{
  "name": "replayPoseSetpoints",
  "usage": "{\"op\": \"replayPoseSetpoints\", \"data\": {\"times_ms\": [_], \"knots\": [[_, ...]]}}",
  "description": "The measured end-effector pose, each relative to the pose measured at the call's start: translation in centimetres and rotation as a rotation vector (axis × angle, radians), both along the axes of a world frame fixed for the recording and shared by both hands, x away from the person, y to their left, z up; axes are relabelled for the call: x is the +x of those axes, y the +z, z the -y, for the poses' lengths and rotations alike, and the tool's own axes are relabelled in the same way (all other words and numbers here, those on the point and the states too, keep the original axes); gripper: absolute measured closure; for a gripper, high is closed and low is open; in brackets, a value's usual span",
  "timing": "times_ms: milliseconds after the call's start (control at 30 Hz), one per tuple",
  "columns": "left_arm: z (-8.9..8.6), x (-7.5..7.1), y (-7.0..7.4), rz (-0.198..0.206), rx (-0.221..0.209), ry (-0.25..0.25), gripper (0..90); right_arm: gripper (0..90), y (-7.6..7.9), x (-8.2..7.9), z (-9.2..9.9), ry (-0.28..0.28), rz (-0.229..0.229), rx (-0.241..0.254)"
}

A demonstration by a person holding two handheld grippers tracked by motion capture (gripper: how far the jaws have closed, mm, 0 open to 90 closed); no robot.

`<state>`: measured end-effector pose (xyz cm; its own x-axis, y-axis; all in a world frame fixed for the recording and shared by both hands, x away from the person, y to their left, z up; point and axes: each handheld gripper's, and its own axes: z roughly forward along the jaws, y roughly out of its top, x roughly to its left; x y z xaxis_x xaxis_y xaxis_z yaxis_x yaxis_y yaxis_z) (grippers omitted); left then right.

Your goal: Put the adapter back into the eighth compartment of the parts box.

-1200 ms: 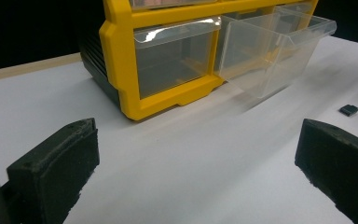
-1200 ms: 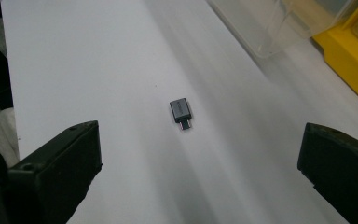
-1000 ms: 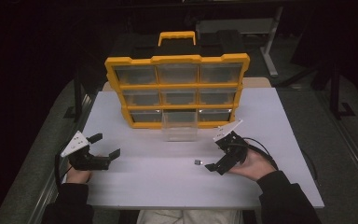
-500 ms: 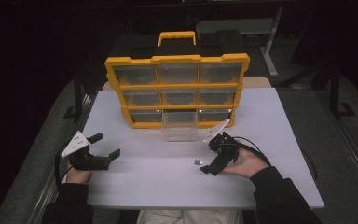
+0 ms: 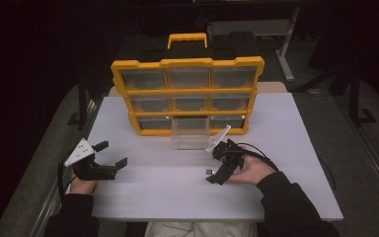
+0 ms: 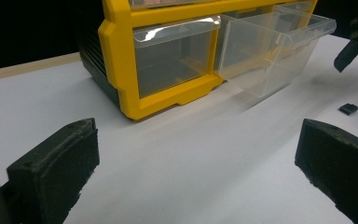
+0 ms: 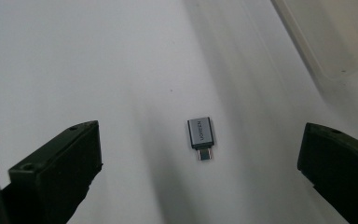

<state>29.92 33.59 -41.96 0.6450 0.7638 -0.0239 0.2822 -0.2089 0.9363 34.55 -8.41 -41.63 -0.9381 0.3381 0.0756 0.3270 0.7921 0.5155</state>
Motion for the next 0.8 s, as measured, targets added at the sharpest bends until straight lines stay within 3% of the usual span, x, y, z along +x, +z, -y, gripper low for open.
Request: {"op": "replayPoseSetpoints", "data": {"times_ms": [267, 433, 467, 800], "knots": [[0.0, 0.0, 0.0, 0.0, 0.001, 0.0, 0.0, 12.6, -0.8, 0.5, -0.4, 0.037, -0.044, -0.028], [0.0, 0.0, 0.0, 0.0, 0.0, -0.001, 0.0, 16.3, -1.0, 0.5, -0.7, 0.047, -0.041, -0.041], [0.0, 0.0, 0.0, 0.0, 0.001, -0.001, 0.0, 22.6, -1.2, 0.5, -0.9, 0.056, -0.037, -0.052], [0.0, 0.0, 0.0, 0.001, 0.0, -0.001, 0.0, 48.4, -1.4, 0.3, -1.3, 0.086, 0.002, -0.074]]}}
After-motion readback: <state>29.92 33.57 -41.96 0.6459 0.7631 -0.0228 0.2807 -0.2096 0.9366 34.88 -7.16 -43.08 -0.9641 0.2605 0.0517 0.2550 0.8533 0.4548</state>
